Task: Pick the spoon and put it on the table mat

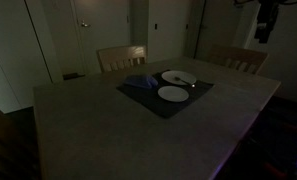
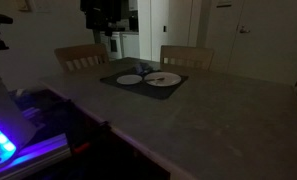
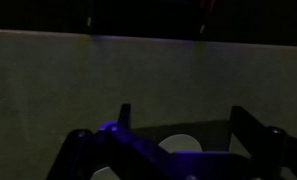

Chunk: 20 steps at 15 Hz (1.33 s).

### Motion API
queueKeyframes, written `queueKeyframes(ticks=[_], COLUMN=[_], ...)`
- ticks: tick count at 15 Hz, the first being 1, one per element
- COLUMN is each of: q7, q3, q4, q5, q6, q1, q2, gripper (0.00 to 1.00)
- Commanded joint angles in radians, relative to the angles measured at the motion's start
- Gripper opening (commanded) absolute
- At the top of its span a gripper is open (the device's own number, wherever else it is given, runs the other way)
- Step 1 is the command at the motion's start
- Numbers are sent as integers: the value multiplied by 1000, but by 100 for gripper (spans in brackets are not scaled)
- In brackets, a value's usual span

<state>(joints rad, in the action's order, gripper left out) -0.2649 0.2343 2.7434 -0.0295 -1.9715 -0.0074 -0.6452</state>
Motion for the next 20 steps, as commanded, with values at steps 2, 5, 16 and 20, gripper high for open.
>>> queueKeyframes(ticks=[2, 5, 16, 20], q7=[-11, -11, -11, -21], q3=[-20, -20, -20, -27], q4=[-1, -1, -1, -11], q5=[-12, -12, -12, -4], q6=[2, 2, 2, 5], q1=[-21, -21, -21, -16], q2=[3, 3, 3, 18], gripper=[100, 100, 100, 100])
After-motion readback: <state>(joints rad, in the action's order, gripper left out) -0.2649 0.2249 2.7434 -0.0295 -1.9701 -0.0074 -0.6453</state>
